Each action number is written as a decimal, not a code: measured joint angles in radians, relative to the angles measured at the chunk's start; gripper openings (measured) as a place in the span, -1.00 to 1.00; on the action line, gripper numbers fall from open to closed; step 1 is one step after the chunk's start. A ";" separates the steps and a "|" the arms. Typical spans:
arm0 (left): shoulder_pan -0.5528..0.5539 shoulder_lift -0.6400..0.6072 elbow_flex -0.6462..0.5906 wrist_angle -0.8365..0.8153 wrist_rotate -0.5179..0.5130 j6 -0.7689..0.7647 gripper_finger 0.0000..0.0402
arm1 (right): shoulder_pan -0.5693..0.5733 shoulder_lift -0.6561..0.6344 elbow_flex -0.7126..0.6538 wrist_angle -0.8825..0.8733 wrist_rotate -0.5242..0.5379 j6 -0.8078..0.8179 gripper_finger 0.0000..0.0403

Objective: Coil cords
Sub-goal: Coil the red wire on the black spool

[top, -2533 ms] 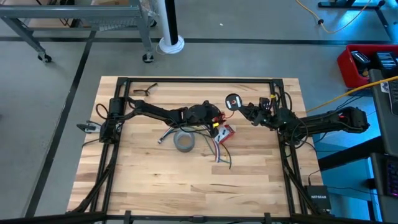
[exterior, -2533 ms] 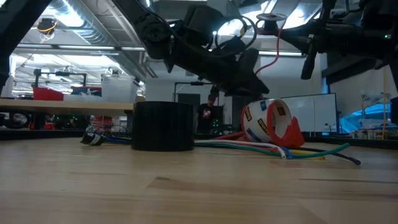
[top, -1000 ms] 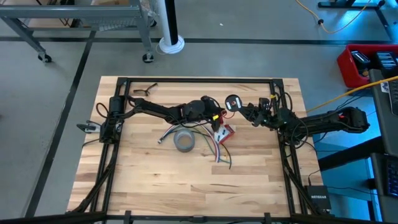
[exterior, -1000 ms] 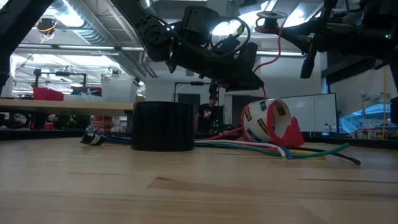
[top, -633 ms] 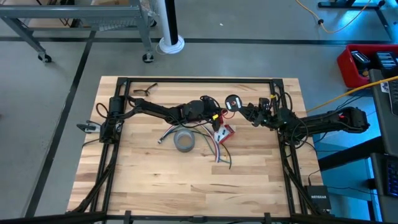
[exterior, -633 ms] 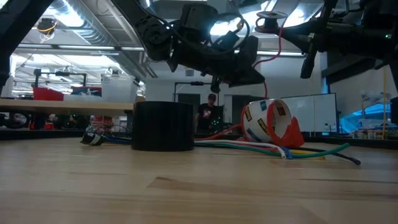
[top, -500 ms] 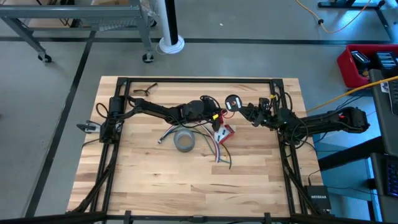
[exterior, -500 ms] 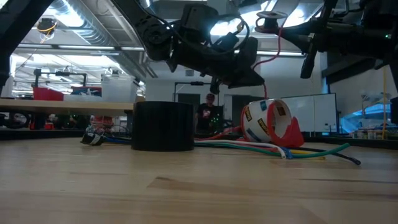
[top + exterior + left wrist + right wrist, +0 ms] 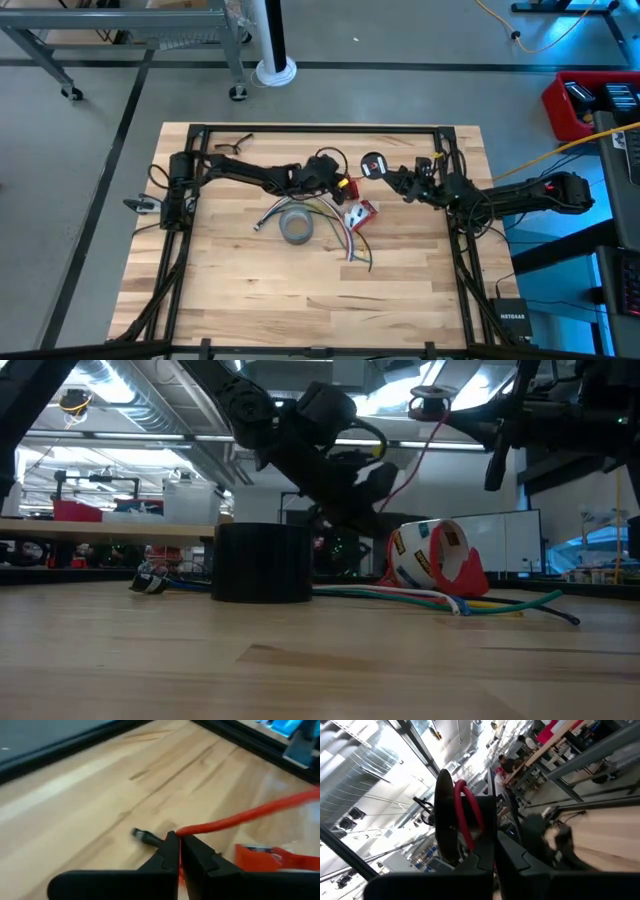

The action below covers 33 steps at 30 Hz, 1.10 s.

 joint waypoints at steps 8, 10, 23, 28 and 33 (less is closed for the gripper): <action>0.047 -0.107 0.000 -0.205 0.023 0.030 -1.00 | 0.000 -0.001 0.000 -0.150 0.000 0.016 -0.99; 0.056 -0.122 0.000 -0.240 0.053 0.030 -1.00 | 0.000 -0.001 0.000 -0.204 0.000 0.032 -0.99; 0.137 -0.131 0.010 -0.273 0.202 -0.058 -0.99 | 0.000 0.000 0.000 -0.522 -0.007 0.035 -0.99; 0.151 -0.131 0.011 -0.268 0.270 -0.041 -0.99 | 0.000 0.000 0.000 -0.513 -0.024 0.035 -0.99; 0.144 -0.131 0.011 -0.260 0.275 0.136 -0.99 | 0.000 0.000 0.000 -0.455 -0.025 0.035 -0.99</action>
